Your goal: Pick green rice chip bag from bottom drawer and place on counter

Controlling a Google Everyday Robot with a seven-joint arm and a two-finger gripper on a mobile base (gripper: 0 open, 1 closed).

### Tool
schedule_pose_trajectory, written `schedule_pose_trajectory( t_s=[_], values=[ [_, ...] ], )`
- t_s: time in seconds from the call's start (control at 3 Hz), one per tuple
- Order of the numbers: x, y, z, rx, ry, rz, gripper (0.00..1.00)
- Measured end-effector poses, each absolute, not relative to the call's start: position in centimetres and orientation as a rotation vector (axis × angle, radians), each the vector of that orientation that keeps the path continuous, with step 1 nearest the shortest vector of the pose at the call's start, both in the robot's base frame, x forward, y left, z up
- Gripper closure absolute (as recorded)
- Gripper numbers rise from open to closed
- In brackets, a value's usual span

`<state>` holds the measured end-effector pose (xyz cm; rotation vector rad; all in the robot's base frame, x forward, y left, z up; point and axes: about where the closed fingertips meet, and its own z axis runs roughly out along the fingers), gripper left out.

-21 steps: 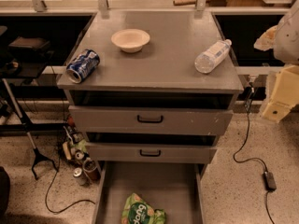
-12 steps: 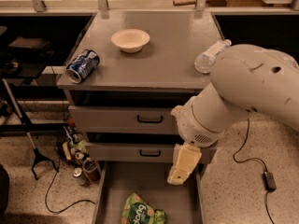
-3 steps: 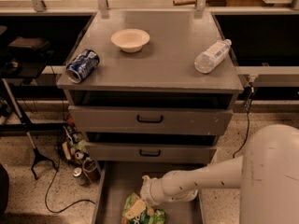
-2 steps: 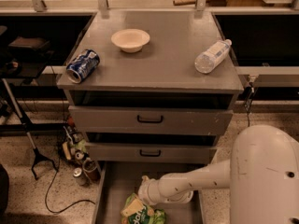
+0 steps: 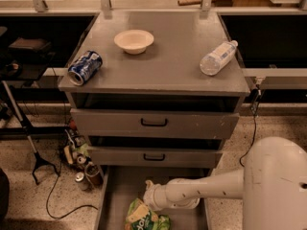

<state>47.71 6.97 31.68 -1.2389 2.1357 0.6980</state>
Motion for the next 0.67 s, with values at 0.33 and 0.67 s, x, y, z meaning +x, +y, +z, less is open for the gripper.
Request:
schedule_pose_trajectory(
  t_s=[0.33,0.67],
  values=[
    [48.5,5.7,29.4,-1.272,2.039,0.737,0.0],
    [48.8,4.4,27.2,-1.294,1.96,0.77,0.0]
  ],
)
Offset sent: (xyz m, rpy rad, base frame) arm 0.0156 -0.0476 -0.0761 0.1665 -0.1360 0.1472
